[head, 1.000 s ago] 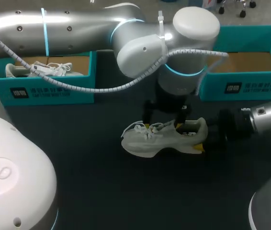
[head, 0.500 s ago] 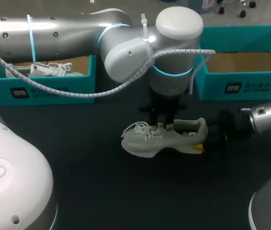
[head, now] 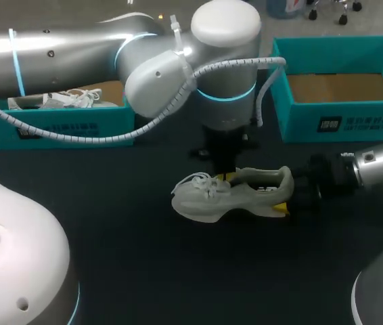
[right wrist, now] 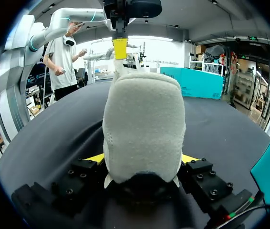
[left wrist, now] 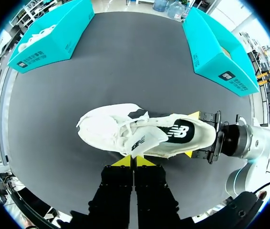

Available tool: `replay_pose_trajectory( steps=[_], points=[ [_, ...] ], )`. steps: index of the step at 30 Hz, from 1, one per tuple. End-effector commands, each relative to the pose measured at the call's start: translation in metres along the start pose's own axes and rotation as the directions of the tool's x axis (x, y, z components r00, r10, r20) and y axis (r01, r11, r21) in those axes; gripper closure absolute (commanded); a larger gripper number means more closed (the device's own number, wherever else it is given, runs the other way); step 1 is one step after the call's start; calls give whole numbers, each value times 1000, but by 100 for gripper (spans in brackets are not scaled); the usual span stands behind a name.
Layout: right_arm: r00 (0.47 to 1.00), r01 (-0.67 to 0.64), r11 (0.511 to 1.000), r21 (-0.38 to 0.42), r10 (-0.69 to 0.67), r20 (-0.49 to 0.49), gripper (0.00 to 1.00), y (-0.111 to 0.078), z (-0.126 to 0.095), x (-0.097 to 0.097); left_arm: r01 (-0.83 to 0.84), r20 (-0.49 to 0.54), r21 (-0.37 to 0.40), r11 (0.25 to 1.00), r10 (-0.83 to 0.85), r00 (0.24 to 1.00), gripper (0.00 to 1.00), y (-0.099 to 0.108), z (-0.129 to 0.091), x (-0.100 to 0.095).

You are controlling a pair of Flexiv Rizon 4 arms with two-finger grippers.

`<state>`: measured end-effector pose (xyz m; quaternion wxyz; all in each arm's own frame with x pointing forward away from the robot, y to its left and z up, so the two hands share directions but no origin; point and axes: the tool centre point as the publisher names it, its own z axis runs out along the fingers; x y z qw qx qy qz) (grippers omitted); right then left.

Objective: Take the shoe out of the shoebox, open the shoe tongue, remove and reinsert the insole, then place the shoe into the shoebox

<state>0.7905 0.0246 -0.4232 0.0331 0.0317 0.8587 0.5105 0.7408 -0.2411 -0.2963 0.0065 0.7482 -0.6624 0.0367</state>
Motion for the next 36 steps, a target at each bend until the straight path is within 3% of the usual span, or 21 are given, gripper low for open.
replay_pose_trajectory(
  steps=[1,7,17,28,34,35,36],
  points=[
    [1000,0,1000,1,0,1,100,-2,5,-1,32,-70,10,999,-31,997,100,8,-9,-27],
    [1000,0,1000,1,0,1,100,-2,5,-1,103,-71,10,995,-102,992,100,11,-9,-48],
    [1000,0,1000,1,0,1,100,-2,5,-1,201,8,10,980,-201,980,100,-3,9,-75],
    [1000,0,1000,1,0,1,100,-2,5,-1,275,116,-33,961,-269,956,100,-12,51,-86],
    [1000,0,1000,1,0,1,100,-2,5,-1,271,133,-41,962,-263,955,100,-17,57,-84],
    [1000,0,1000,1,0,1,100,-2,5,-1,260,133,-44,965,-252,958,90,-18,56,-83],
    [1000,0,1000,1,0,1,100,-2,5,-1,256,131,-42,966,-249,960,73,-18,55,-81]
  ],
)
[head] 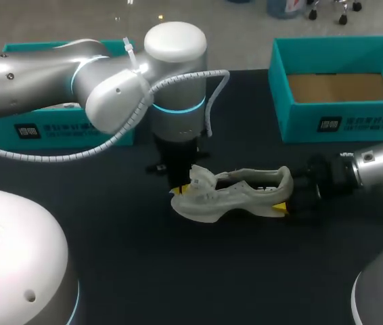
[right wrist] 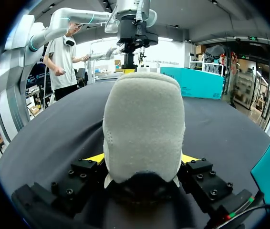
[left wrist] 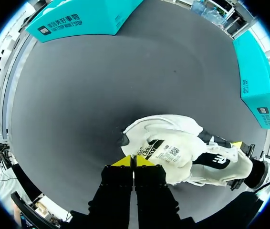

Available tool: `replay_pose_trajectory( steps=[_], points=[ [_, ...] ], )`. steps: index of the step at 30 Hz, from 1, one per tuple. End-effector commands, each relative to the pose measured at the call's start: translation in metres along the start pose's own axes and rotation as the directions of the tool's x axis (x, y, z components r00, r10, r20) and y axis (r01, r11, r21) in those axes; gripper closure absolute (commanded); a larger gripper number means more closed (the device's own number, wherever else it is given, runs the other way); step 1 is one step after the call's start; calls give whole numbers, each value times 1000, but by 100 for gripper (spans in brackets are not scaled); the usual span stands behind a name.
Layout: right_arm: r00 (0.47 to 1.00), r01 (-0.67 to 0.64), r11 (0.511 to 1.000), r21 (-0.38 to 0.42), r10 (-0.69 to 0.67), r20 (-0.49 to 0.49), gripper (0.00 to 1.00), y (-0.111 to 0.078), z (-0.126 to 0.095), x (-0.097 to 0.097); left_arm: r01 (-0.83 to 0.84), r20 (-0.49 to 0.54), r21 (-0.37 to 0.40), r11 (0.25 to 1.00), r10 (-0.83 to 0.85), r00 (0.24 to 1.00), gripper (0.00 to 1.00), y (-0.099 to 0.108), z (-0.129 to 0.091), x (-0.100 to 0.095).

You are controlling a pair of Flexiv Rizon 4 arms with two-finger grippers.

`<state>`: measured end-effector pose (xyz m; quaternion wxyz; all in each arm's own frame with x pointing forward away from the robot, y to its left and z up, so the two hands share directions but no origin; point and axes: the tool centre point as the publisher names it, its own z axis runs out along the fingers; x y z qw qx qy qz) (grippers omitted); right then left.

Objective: Take the shoe out of the shoebox, open the shoe tongue, remove and reinsert the insole, then place the shoe into the shoebox

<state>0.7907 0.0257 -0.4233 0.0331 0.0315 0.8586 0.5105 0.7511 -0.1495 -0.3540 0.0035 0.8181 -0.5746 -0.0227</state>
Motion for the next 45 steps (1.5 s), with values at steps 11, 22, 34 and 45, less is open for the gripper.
replay_pose_trajectory(
  steps=[11,22,34,45],
  points=[
    [1000,0,1000,2,0,1,100,-3,4,-1,-87,-9,89,992,88,996,0,4,-37,14],
    [1000,0,1000,2,0,1,100,-3,4,-1,-431,29,133,893,431,902,0,-5,-75,32],
    [1000,0,1000,2,0,1,100,-3,4,-1,-925,108,127,359,922,373,0,-7,-88,47],
    [1000,0,1000,2,0,1,100,-3,4,-1,-946,105,151,287,947,304,0,-9,-94,50]
  ],
)
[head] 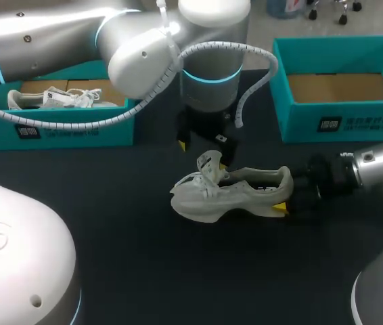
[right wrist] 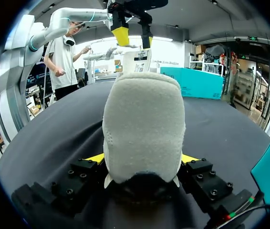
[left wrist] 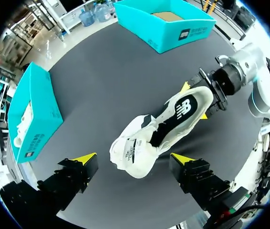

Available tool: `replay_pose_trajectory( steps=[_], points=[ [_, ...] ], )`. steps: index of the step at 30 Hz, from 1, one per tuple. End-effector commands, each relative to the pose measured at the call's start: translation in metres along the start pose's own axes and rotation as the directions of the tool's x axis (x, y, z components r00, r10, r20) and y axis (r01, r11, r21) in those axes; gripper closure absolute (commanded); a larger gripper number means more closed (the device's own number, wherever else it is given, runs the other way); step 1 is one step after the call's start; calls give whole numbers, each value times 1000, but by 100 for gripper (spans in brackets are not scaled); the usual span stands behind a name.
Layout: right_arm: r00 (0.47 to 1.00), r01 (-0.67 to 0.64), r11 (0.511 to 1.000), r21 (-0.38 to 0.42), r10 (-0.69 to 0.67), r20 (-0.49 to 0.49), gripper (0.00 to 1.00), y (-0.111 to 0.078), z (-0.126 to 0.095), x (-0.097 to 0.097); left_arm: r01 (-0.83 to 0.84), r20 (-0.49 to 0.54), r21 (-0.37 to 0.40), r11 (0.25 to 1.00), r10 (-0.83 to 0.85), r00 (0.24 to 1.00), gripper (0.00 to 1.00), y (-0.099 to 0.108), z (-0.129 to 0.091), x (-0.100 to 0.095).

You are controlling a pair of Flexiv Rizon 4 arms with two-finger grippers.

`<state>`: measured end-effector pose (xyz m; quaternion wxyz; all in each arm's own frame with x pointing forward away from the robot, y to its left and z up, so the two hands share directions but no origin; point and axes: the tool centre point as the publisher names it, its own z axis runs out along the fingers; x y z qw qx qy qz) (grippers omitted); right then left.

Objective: Take the shoe out of the shoebox, open the shoe tongue, remove and reinsert the insole, then place the shoe into the shoebox

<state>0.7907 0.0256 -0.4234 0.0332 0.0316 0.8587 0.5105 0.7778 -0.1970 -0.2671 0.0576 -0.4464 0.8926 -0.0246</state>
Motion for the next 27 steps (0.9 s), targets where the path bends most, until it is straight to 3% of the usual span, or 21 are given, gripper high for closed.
replay_pose_trajectory(
  steps=[1,4,5,6,7,11,13,27],
  points=[
    [1000,0,1000,1,0,1,100,-3,4,-1,-312,-29,72,947,315,949,0,-3,-10,-4],
    [1000,0,1000,1,0,1,100,-3,4,-1,-425,-18,81,901,428,904,0,-10,-16,-3],
    [1000,0,1000,1,0,1,100,-3,4,-1,-450,-26,88,889,453,891,17,-13,-17,-2],
    [1000,0,1000,1,0,1,100,-3,4,-1,-446,-29,88,891,450,893,65,-16,-16,-2],
    [1000,0,1000,1,0,1,100,-3,4,-1,-481,-17,89,872,484,875,100,-20,-14,-2],
    [1000,0,1000,1,0,1,100,-3,4,-1,-532,-41,120,838,539,841,100,-35,-11,6],
    [1000,0,1000,1,0,1,100,-3,4,-1,-551,-43,101,829,557,830,100,-42,-12,13],
    [1000,0,1000,1,0,1,100,-3,4,-1,-551,-43,101,829,557,830,100,-42,-12,13]
  ],
)
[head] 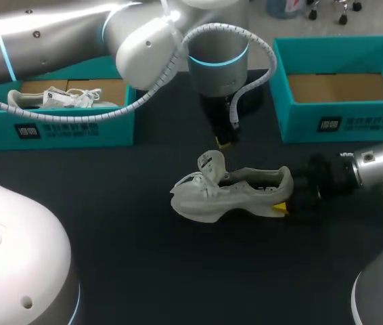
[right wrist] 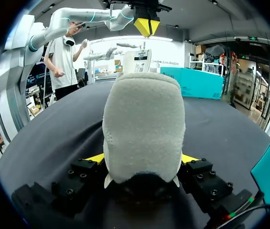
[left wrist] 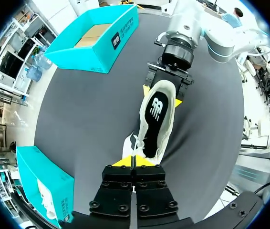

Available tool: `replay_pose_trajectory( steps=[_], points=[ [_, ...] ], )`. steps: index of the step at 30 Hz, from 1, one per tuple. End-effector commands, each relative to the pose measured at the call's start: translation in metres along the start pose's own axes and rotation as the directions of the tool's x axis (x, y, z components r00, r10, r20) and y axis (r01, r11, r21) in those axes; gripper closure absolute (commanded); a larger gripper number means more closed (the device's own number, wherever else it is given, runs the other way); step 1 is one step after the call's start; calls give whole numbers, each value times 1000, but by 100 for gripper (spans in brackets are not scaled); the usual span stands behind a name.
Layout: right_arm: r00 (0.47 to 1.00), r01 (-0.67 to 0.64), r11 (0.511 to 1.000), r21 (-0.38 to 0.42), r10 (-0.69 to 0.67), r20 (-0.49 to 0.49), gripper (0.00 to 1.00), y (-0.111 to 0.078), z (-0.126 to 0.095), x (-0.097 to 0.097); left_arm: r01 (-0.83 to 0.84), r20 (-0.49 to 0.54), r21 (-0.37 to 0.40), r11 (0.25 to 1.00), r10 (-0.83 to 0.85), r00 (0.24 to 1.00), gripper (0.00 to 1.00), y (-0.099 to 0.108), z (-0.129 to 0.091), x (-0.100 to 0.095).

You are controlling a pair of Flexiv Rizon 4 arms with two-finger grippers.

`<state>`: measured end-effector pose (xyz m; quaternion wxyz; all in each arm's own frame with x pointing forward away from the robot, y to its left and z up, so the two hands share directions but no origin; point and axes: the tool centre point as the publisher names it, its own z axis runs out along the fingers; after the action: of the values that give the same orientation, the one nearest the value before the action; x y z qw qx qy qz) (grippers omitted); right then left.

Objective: Take the shoe out of the shoebox, open the shoe tongue, remove and reinsert the insole, then place the shoe into the shoebox

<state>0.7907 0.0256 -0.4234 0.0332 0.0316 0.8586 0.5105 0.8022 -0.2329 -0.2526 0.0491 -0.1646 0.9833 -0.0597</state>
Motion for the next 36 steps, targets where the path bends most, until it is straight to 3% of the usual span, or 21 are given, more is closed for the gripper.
replay_pose_trajectory(
  steps=[1,6,13,19,36],
  points=[
    [1000,0,1000,2,0,1,100,-3,4,-1,-38,-41,48,998,40,998,100,-3,5,1],
    [1000,0,1000,2,0,1,100,-3,4,-1,-141,-114,139,980,157,981,100,-23,22,7],
    [1000,0,1000,2,0,1,100,-3,4,-1,-242,-170,115,963,259,951,100,-45,53,18],
    [1000,0,1000,2,0,1,100,-3,4,-1,-285,-212,98,954,300,930,100,-52,70,29],
    [1000,0,1000,2,0,1,100,-3,4,-1,-319,-221,92,943,332,917,100,-56,73,37]
  ],
)
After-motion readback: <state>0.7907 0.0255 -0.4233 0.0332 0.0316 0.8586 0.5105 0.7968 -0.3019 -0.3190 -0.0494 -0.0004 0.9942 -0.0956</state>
